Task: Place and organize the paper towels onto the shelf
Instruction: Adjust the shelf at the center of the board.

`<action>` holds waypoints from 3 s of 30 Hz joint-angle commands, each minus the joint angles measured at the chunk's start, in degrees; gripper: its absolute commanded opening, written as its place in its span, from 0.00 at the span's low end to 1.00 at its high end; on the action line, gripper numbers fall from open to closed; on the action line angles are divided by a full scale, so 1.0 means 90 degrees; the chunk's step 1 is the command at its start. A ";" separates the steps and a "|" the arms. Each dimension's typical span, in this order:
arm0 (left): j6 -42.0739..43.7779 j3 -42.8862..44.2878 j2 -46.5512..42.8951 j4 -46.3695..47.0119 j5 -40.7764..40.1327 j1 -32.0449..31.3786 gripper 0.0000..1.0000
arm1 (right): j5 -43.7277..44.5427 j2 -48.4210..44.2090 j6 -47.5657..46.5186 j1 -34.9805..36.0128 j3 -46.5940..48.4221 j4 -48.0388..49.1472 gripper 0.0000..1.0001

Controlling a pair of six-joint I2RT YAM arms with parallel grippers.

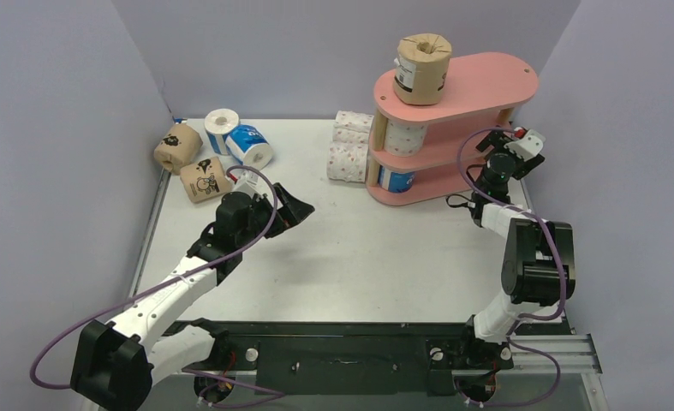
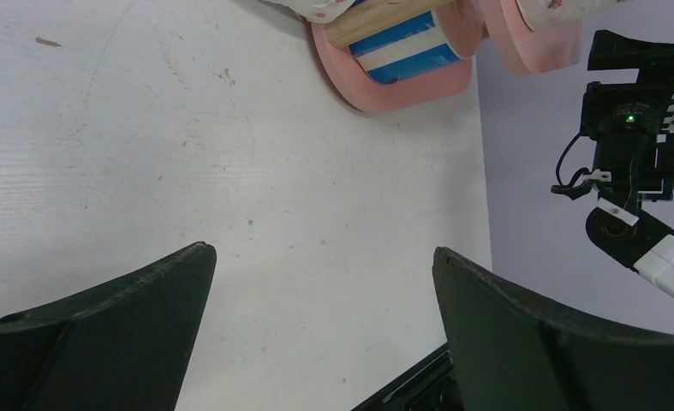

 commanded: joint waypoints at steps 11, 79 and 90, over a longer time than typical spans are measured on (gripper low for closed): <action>0.0130 0.0152 0.0147 0.0054 0.0035 0.0047 0.99 | -0.1094 0.1032 -0.0099 -0.0330 0.1129 0.0737 0.92; 0.0213 0.0531 0.1000 0.0023 0.0148 0.0003 0.99 | -0.0209 0.2062 -0.0121 -0.0430 0.2124 0.0820 0.00; 0.0112 0.0447 0.0983 0.0195 0.0279 -0.0019 0.99 | -0.1862 0.1610 0.3464 -0.1622 0.1817 -0.0595 0.31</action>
